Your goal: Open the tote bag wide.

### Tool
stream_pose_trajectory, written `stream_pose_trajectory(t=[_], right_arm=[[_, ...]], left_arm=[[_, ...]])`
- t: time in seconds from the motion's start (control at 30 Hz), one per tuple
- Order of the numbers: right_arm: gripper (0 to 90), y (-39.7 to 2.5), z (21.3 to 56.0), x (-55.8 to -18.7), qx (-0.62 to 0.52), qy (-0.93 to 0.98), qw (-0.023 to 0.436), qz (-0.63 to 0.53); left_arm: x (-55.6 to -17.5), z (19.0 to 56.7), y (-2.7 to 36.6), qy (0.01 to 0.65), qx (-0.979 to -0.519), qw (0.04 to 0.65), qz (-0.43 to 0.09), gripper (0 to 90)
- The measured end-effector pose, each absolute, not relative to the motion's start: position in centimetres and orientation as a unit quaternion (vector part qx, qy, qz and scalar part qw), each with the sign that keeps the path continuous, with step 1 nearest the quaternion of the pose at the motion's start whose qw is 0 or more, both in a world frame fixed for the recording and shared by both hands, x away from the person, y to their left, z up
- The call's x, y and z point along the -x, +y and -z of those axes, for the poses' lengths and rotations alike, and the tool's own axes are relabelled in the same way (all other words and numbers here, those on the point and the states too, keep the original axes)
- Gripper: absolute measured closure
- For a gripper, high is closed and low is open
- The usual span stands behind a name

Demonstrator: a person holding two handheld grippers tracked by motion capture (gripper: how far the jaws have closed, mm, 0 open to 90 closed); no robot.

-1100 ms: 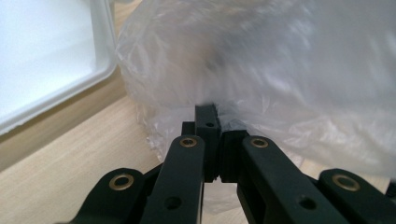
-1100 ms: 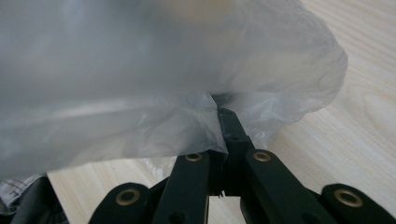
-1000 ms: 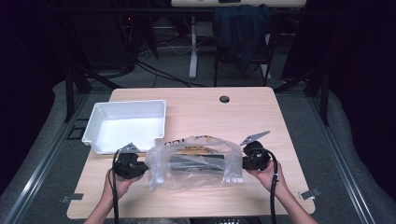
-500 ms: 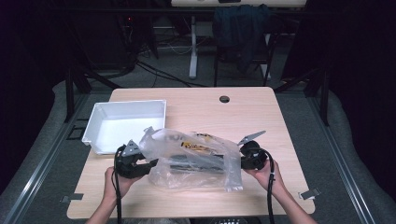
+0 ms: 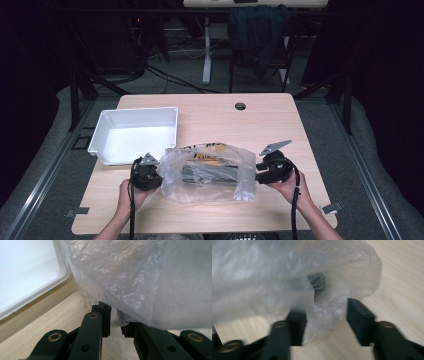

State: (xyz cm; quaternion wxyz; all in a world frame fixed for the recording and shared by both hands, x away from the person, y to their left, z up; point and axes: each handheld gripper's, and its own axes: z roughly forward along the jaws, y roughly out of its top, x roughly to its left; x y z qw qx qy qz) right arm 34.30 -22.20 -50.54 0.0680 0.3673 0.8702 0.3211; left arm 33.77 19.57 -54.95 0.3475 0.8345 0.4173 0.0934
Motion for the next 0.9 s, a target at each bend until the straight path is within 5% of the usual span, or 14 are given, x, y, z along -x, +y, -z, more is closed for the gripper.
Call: stream_pose_trajectory(t=[0.17, 0.2, 0.23, 0.27, 0.37, 0.4, 0.57, 0.77, 0.9], right_arm=[[43.4, -21.6, 49.2, -32.9, -0.33, 0.872, 0.096, -0.348], [59.6, -21.0, 49.0, -32.6, -0.32, 0.872, 0.101, -0.357], [59.6, -21.0, 49.0, -32.6, -0.32, 0.872, 0.101, -0.357], [69.0, -20.9, 48.9, -32.5, -0.316, 0.872, 0.102, -0.36], [86.4, -20.7, 49.0, -32.7, -0.318, 0.868, 0.094, -0.369], [89.6, -20.9, 49.1, -32.9, -0.324, 0.866, 0.087, -0.372], [90.0, -21.3, 49.1, -33.0, -0.331, 0.863, 0.075, -0.375], [90.0, -21.5, 49.2, -33.1, -0.339, 0.861, 0.068, -0.373], [90.0, -21.5, 49.3, -33.3, -0.342, 0.86, 0.061, -0.373]], left_arm=[[-33.8, 54.7, 19.8, 0.413, -0.836, 0.351, -0.087, 80.9], [-33.8, 54.7, 19.8, 0.413, -0.836, 0.351, -0.085, 80.3], [-33.8, 54.7, 19.8, 0.413, -0.836, 0.351, -0.084, 80.3], [-33.8, 54.5, 19.9, 0.411, -0.838, 0.351, -0.08, 78.8], [-33.6, 54.1, 20.1, 0.414, -0.833, 0.357, -0.084, 67.5], [-33.3, 53.5, 20.2, 0.415, -0.83, 0.358, -0.099, 55.1], [-31.8, 51.4, 20.5, 0.398, -0.824, 0.378, -0.142, 41.0], [-30.0, 49.6, 20.2, 0.381, -0.811, 0.402, -0.19, 41.3], [-29.9, 49.4, 19.8, 0.371, -0.808, 0.411, -0.204, 60.4]])
